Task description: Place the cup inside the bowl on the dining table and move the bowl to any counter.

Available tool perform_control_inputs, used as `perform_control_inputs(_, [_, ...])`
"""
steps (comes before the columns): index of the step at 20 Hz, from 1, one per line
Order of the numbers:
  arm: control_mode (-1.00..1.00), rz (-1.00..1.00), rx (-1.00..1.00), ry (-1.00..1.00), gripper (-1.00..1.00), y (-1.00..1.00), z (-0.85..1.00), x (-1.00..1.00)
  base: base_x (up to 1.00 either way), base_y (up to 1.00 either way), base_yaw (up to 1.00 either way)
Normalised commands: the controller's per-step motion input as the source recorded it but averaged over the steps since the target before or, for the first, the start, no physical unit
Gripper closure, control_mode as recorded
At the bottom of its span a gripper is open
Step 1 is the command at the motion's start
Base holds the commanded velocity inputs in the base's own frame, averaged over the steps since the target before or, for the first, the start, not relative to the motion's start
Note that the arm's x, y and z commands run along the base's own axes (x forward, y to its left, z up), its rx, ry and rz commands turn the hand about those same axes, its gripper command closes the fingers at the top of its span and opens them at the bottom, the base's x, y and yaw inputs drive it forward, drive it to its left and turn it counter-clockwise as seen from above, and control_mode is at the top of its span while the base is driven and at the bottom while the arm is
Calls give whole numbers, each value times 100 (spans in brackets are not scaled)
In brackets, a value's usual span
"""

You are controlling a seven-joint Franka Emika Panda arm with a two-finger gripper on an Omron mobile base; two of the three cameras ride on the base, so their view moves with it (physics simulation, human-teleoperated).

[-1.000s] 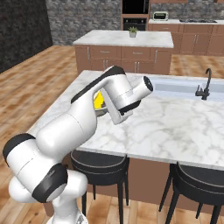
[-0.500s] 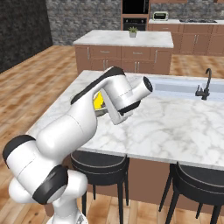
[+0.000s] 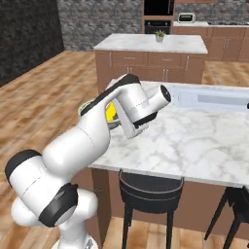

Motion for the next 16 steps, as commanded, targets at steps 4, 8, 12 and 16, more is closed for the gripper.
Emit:
perform_control_inputs(4, [100,0,0,0,100,0,0,0,0,84,0])
perform_control_inputs(8, [100,0,0,0,100,0,0,0,0,78,0])
perform_control_inputs(12, [100,0,0,0,100,0,0,0,1,81,0])
perform_control_inputs(16, [100,0,0,0,100,0,0,0,16,89,-1])
